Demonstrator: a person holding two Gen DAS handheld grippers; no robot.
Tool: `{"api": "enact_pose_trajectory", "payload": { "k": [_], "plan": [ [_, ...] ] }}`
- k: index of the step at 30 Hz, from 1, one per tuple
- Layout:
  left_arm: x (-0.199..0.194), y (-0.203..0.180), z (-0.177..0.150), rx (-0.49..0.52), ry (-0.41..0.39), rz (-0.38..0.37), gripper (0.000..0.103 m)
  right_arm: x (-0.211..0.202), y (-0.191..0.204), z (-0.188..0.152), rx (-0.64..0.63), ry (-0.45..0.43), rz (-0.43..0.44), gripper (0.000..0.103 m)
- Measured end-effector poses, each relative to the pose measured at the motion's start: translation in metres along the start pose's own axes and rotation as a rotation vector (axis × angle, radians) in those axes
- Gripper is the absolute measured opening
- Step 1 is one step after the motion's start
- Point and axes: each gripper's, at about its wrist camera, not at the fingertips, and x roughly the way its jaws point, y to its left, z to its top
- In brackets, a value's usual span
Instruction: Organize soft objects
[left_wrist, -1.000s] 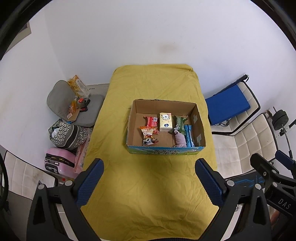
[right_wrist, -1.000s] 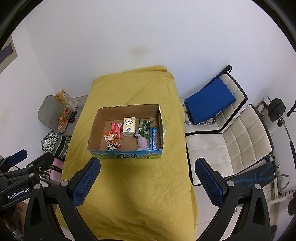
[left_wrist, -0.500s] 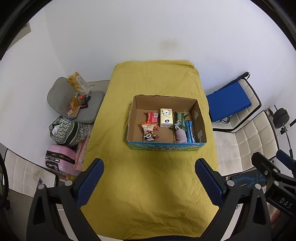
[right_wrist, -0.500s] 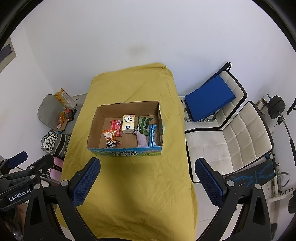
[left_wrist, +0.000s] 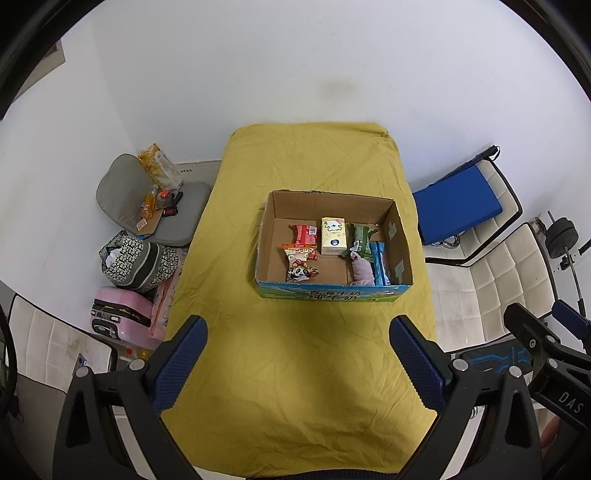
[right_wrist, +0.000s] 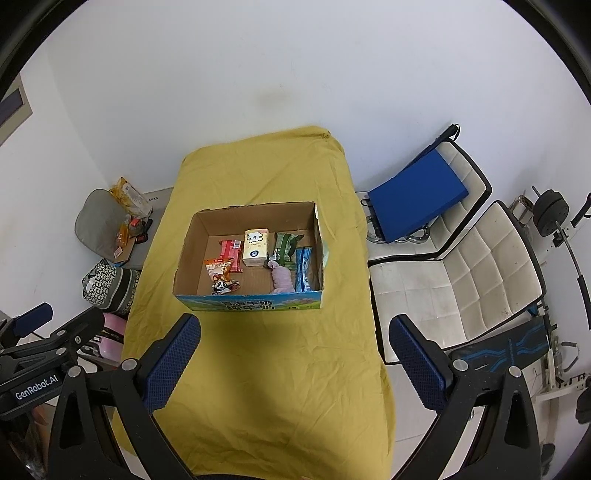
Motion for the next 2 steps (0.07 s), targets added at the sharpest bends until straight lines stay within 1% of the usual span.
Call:
{"api": "enact_pose_trajectory", "payload": {
  "k": [2],
  "plan": [
    [-0.0007,-0.0001,0.0008,-0.004,-0.002,-0.002,0.101,-0.0003,0.0003,0.0000,0.000,0.002,0.000,0.103]
  ]
}}
